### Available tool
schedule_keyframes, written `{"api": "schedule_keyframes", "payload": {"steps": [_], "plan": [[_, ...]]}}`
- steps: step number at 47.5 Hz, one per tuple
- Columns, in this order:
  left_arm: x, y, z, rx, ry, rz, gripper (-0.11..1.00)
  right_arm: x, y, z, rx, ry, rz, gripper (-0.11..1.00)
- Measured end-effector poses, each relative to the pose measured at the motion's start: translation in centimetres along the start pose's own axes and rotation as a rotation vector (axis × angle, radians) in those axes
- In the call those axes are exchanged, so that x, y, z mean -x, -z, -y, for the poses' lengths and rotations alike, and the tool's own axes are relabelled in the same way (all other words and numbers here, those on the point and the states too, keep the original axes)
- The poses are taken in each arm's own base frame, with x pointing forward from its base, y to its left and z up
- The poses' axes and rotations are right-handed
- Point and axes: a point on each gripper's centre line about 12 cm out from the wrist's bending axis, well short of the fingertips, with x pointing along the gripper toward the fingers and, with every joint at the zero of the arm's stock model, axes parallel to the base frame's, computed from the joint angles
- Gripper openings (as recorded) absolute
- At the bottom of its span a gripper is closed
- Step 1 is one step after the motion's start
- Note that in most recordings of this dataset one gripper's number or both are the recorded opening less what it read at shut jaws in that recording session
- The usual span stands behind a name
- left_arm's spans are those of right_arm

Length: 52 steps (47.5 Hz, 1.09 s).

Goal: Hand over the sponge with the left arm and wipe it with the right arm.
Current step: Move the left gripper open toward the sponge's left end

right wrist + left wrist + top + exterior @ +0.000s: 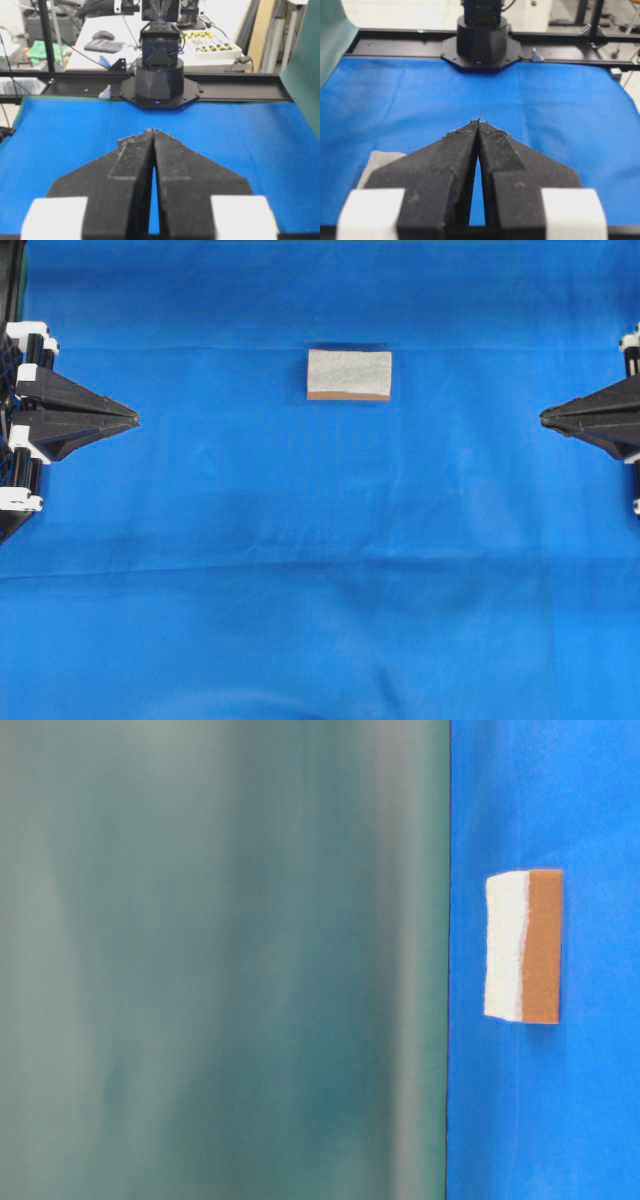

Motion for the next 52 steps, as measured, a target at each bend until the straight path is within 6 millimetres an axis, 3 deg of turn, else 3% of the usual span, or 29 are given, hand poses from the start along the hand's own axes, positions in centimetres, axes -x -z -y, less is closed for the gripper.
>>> {"api": "schedule_keyframes", "payload": {"steps": [15, 31, 35, 46, 50, 52], "plan": [[-0.4, 0.3, -0.5, -0.004, -0.025, -0.014, 0.00, -0.3, -1.0, 0.0, 0.003, 0.000, -0.006, 0.00], [-2.8, 1.8, -4.0, -0.018, -0.176, -0.071, 0.03, -0.4, -0.9, 0.0, -0.003, 0.000, -0.014, 0.00], [-3.7, 2.2, -4.5, -0.029, -0.192, -0.092, 0.18, -0.4, -0.8, 0.0, -0.003, 0.000, -0.018, 0.00], [-7.2, 4.4, -6.2, -0.062, -0.222, -0.196, 0.82, -0.5, -0.6, 0.0, -0.005, 0.000, -0.025, 0.00], [-8.8, 5.5, -7.1, -0.091, -0.233, -0.253, 0.93, -0.5, -0.6, 0.0, -0.006, 0.000, -0.025, 0.00], [-9.5, 6.0, -7.3, -0.107, -0.232, -0.276, 0.94, -0.5, -0.6, 0.0, -0.006, 0.000, -0.026, 0.00]]}}
